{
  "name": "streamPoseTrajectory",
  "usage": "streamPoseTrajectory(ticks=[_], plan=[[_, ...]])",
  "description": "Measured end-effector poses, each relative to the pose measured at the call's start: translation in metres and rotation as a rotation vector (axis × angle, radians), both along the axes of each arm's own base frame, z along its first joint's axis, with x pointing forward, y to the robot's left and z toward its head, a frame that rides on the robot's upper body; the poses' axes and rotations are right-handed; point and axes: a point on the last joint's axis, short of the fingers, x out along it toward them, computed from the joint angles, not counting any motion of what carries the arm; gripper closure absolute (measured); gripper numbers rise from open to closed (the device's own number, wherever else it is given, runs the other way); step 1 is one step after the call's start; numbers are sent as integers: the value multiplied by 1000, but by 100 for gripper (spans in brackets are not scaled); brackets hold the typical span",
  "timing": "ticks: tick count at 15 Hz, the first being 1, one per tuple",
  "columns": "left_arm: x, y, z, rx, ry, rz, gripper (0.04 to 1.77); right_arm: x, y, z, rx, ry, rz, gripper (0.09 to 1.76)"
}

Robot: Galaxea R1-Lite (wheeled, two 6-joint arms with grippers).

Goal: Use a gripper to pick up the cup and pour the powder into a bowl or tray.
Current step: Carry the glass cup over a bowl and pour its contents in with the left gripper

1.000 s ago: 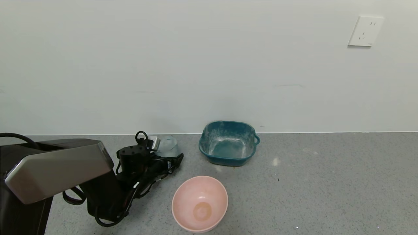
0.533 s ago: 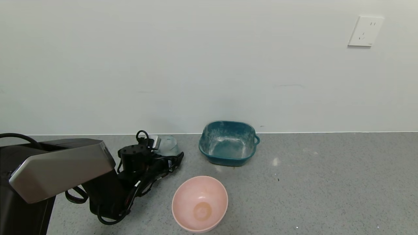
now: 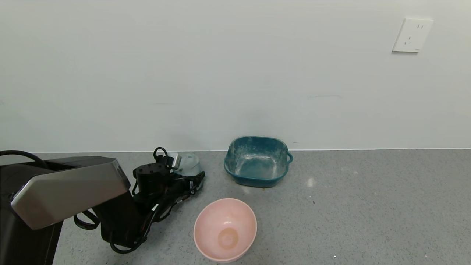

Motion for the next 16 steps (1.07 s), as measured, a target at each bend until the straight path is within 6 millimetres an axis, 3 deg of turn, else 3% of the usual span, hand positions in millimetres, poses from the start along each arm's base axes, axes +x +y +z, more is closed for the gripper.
streamPoseTrajectory(ticks=[6, 16], plan=[[-6, 1, 11, 9, 37, 1, 48, 0, 0, 0, 0, 0, 0, 14], [-24, 15, 80, 51, 16, 16, 48, 0, 0, 0, 0, 0, 0, 14]])
